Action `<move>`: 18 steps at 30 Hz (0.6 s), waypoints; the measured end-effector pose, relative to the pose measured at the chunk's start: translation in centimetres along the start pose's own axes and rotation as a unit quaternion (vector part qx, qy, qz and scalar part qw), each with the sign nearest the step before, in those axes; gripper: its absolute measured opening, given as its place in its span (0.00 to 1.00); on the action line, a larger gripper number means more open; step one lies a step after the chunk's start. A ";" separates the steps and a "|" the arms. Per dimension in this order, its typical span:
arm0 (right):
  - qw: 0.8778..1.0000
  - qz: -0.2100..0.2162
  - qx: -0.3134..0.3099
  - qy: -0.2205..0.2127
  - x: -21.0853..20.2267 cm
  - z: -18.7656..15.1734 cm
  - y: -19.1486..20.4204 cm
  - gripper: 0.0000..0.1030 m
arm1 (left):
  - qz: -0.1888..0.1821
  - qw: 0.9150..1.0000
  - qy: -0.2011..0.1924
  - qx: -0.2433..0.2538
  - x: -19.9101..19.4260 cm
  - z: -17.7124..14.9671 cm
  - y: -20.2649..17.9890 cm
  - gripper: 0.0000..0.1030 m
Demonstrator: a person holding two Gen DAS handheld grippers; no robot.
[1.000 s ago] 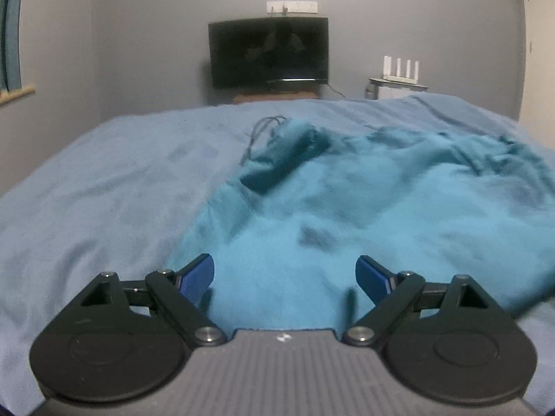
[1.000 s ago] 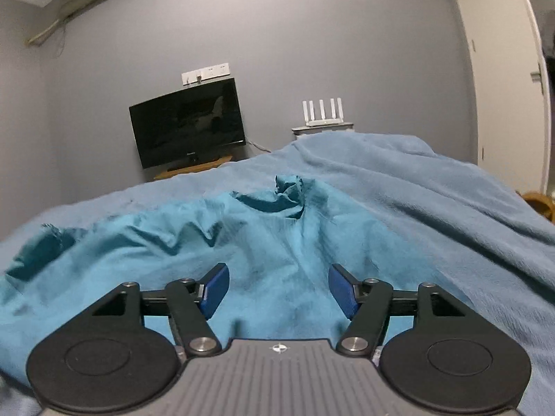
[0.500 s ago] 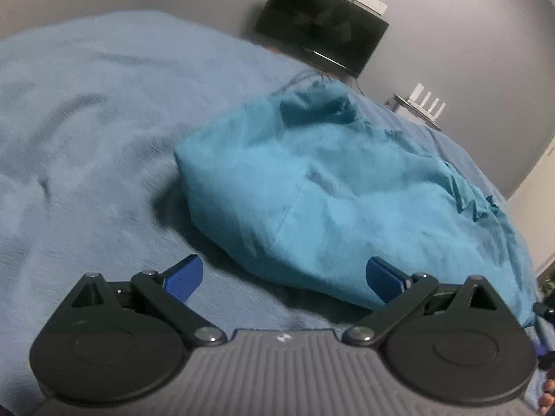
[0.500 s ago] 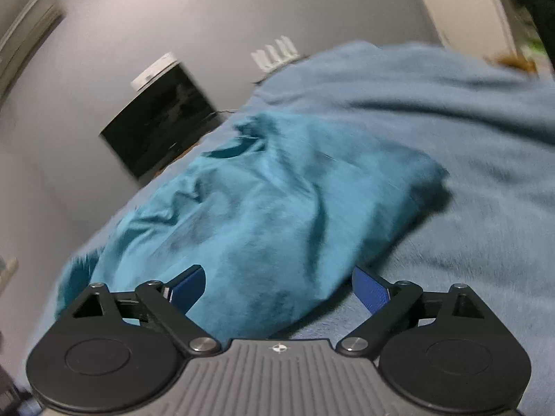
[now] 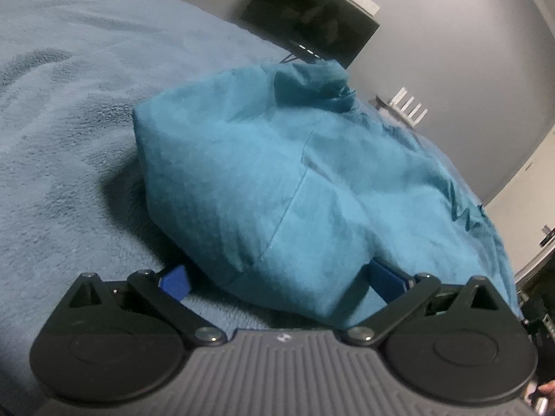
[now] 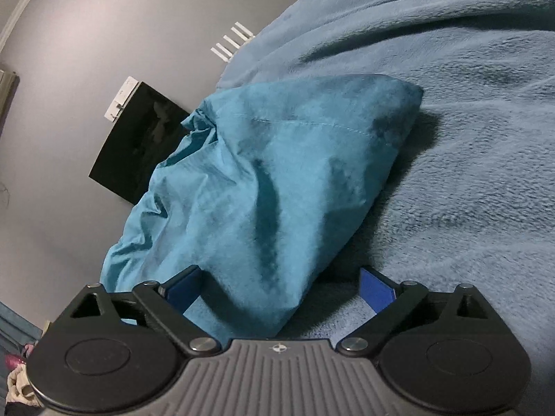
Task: Fold large clothes
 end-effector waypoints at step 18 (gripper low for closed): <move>0.993 0.078 0.079 -0.048 1.6 3.3 -0.9 0.90 | -0.051 0.989 -0.070 -0.124 0.6 3.4 2.4 1.00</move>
Point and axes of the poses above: each gripper's, at about its wrist camera, not at the fingertips, and x roughly the way its jaws point, y to its left, z to its top, the point moved 10 cm from there along x, roughly the way its jaws point, and after that the axes turned 4 degrees about -x, right-handed, at the moved point
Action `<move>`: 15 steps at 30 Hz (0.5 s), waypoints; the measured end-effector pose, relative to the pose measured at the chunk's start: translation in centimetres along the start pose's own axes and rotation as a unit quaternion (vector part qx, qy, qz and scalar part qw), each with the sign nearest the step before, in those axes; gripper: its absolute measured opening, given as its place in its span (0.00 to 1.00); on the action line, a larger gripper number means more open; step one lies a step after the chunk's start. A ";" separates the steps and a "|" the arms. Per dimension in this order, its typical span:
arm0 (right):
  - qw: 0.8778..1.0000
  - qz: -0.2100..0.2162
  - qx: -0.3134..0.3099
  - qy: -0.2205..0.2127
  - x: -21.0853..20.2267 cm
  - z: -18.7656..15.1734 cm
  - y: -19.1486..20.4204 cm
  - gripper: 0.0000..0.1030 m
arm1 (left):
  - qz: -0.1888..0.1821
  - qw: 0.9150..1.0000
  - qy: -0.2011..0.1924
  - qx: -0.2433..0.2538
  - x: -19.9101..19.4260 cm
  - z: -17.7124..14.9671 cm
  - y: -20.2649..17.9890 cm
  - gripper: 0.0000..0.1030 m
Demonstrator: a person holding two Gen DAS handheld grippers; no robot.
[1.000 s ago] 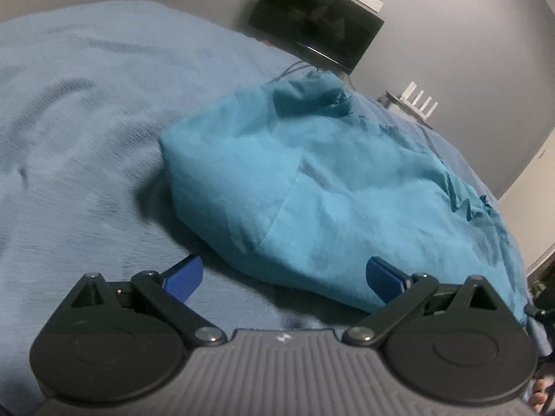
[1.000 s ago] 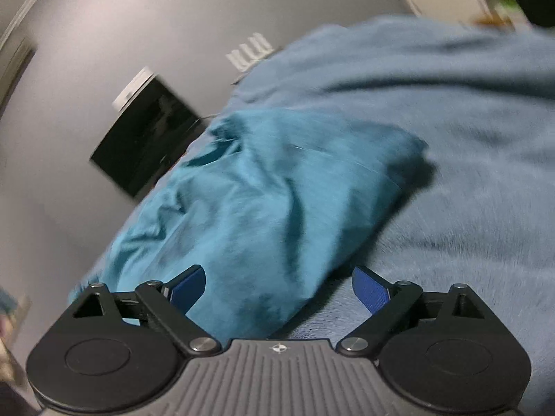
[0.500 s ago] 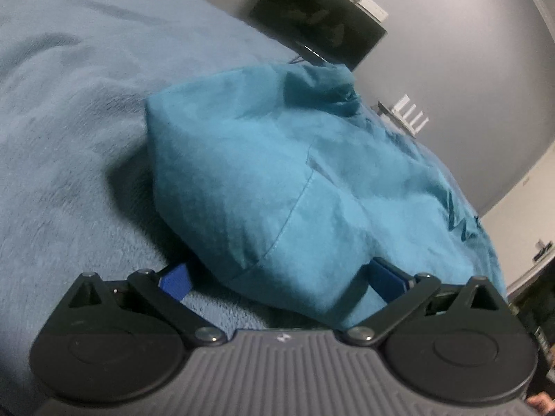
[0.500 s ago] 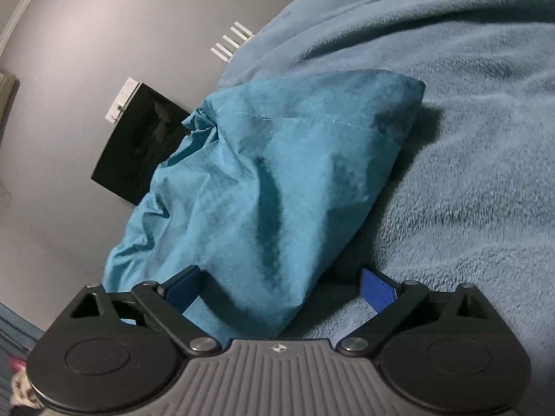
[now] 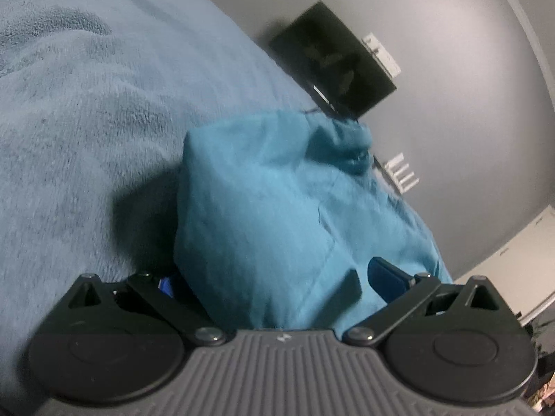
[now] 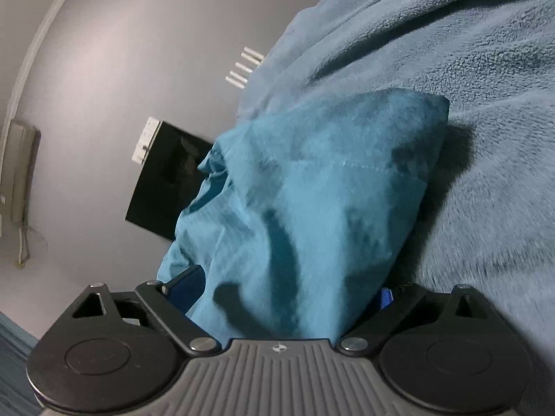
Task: Fold large clothes
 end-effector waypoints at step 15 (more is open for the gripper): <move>0.995 -0.010 -0.080 -0.053 1.9 2.0 2.4 0.11 | 0.031 0.996 -0.038 0.074 -2.1 0.9 -3.5 0.15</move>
Point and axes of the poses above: each gripper's, at about its wrist camera, not at the fingertips, and x roughly the way its jaws point, y to its left, z to its top, the point moved 10 cm from there along x, roughly the way its jaws point, and after that the axes turned 4 degrees about -x, right-handed, at the moved point
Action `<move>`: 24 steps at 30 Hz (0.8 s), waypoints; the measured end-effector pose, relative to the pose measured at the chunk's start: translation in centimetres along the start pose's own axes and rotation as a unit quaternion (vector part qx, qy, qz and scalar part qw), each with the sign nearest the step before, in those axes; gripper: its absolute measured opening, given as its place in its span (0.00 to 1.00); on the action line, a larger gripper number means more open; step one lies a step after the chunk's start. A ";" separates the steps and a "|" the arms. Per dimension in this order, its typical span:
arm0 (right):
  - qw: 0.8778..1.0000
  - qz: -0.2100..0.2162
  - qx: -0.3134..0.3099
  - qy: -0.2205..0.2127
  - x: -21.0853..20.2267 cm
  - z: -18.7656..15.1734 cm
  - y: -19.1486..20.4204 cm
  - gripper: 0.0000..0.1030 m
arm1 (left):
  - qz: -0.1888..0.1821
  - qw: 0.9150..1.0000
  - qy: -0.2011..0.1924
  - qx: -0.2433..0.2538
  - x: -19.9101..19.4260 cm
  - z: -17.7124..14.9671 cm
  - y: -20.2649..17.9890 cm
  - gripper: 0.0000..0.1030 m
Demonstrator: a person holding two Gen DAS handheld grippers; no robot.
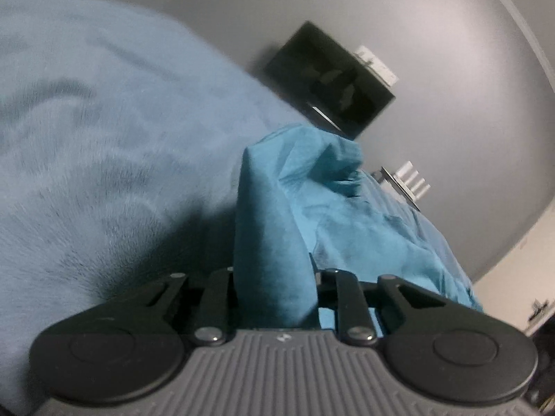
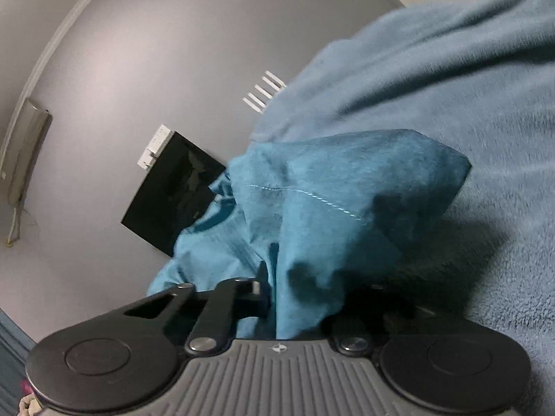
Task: Fold large clothes
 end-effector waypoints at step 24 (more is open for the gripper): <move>0.996 -0.063 0.053 0.039 -8.8 1.8 -1.9 0.38 | 0.174 0.979 -0.060 0.088 -16.4 -0.4 -2.5 0.68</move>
Point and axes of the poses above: each gripper's, at about its wrist camera, not at the fingertips, and x roughly the way its jaws point, y to its left, z to its top, the point moved 10 cm from there along x, roughly the way its jaws point, and after that the axes turned 4 degrees about -x, right-handed, at the moved point
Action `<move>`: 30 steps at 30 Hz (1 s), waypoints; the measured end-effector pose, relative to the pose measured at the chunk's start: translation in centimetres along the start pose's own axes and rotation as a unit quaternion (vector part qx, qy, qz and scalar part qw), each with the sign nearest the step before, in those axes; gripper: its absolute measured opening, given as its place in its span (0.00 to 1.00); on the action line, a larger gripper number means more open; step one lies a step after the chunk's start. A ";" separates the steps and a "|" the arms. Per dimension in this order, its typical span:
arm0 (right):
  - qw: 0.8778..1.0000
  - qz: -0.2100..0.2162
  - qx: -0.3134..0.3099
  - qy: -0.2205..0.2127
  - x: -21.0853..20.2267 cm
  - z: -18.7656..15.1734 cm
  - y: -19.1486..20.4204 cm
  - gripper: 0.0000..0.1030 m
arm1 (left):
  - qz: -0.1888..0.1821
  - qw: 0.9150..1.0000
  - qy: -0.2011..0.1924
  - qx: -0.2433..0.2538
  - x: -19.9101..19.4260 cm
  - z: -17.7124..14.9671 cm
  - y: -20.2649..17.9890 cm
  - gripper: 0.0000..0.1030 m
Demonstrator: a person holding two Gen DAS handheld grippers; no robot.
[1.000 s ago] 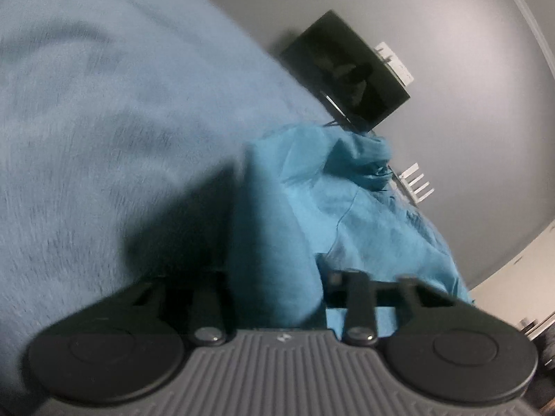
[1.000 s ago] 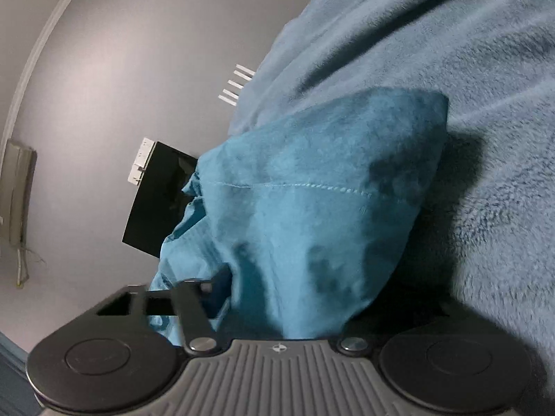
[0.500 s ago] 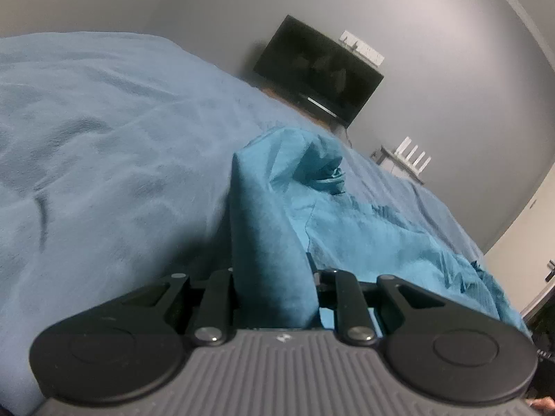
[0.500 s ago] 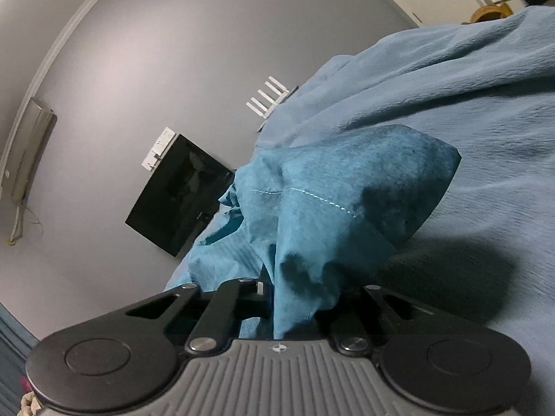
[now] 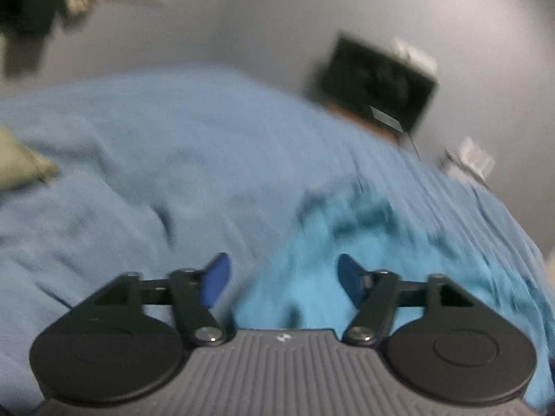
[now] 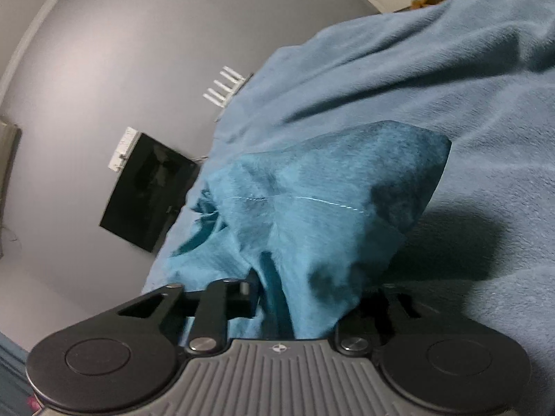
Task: Fold large clothes
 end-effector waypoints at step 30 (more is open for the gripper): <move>0.983 0.078 -0.161 -0.042 1.7 0.5 9.7 0.30 | -0.191 0.897 0.044 0.397 3.0 -20.1 -24.3 0.68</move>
Point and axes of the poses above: each gripper's, at about its wrist camera, not at the fingertips, and x roughly the way its jaws point, y to its left, z to its top, the point moved 10 cm from there along x, roughly the way its jaws point, and after that the axes turned 4 degrees about -x, right-handed, at the moved point
